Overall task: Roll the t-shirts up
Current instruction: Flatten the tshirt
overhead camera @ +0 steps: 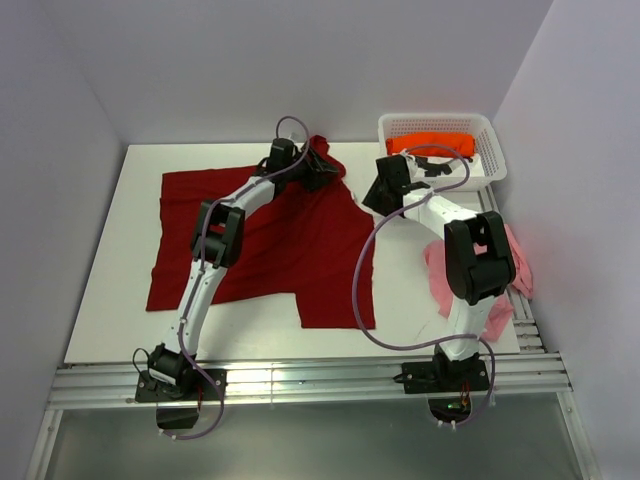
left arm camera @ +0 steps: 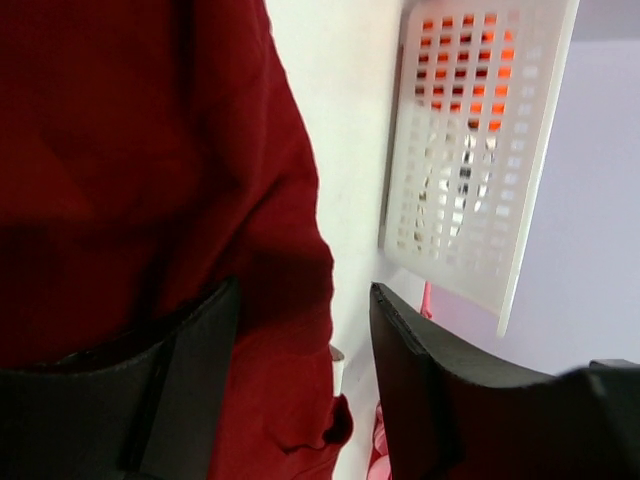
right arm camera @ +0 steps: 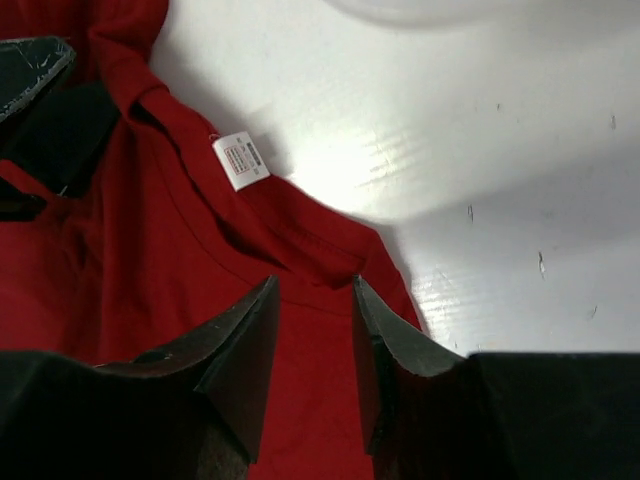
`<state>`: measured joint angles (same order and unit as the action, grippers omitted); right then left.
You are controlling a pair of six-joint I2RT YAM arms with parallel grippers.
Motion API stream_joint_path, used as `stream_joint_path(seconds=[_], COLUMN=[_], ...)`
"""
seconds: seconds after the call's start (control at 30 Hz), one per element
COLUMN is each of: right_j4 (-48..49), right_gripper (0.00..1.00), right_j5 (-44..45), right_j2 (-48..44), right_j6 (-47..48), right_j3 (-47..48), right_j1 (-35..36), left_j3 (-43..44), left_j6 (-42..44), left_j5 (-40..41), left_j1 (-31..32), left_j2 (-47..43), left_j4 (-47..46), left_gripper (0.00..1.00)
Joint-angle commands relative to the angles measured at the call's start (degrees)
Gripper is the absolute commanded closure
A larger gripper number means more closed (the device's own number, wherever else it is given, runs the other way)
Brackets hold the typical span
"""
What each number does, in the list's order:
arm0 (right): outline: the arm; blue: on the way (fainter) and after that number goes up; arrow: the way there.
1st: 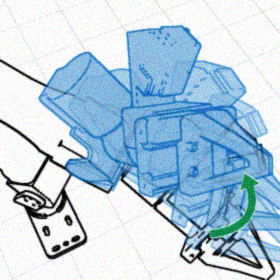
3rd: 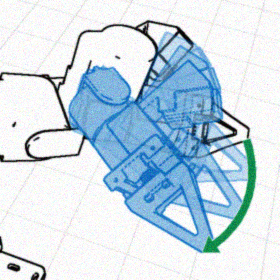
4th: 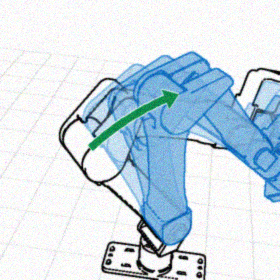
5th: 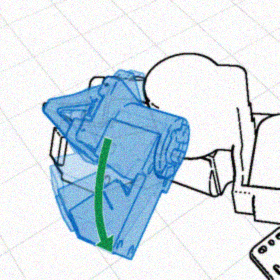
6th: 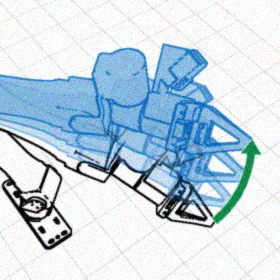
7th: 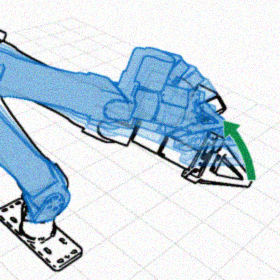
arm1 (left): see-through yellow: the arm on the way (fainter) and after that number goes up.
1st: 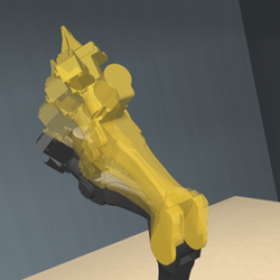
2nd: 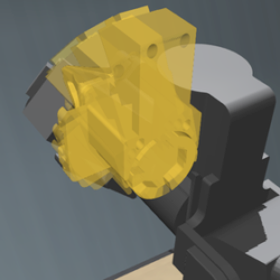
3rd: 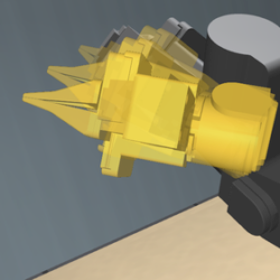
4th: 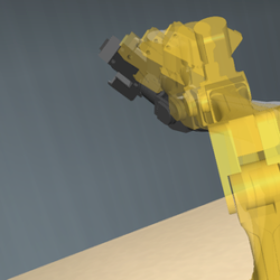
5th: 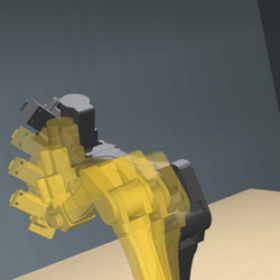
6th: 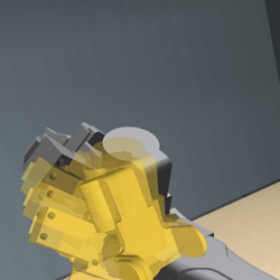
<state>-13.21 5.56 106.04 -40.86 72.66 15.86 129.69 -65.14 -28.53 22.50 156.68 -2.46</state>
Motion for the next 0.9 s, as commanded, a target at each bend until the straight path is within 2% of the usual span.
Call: stream_joint_path(seconds=[0.0, 0.23, 0.3, 0.33, 0.37, 0.57, 0.87], right_j4=[0.0, 0.0, -0.5, -0.8, -0.8, -4.9, -8.0], right_gripper=[0.60, 0.76, 0.88, 0.97, 1.00, 1.00, 1.00], right_j5=[0.4, 0.8, 1.7, 2.1, 2.3, 4.0, 4.2], right_j2=[-2.9, -3.6, -3.2, -3.1, -2.8, -2.8, -11.2], right_j6=[-1.1, -2.0, -3.1, -3.5, -4.5, -7.7, -12.7], right_j3=[-1.6, -7.0, -7.9, -8.7, -9.0, -11.5, -22.1], right_j1=[1.4, 3.9, 4.7, 5.3, 5.6, 6.3, 10.9], left_j3=[-2.5, -6.1, -7.2, -7.7, -8.2, -7.9, -2.3], left_j6=[3.1, 5.8, 6.8, 6.8, 7.0, 7.5, 6.5], left_j5=[-0.4, -0.6, 0.0, 0.0, 0.1, -0.2, 0.0], left_j1=[2.4, 2.4, 2.5, 2.4, 2.4, 2.4, 3.6], left_j2=[-5.8, -13.1, -14.4, -15.5, -16.0, -16.8, -11.1], left_j4=[-1.1, -0.7, -0.3, -0.3, -0.4, 0.3, 0.3], left_gripper=[0.39, 0.39, 0.39, 0.39, 0.39, 0.39, 0.39])
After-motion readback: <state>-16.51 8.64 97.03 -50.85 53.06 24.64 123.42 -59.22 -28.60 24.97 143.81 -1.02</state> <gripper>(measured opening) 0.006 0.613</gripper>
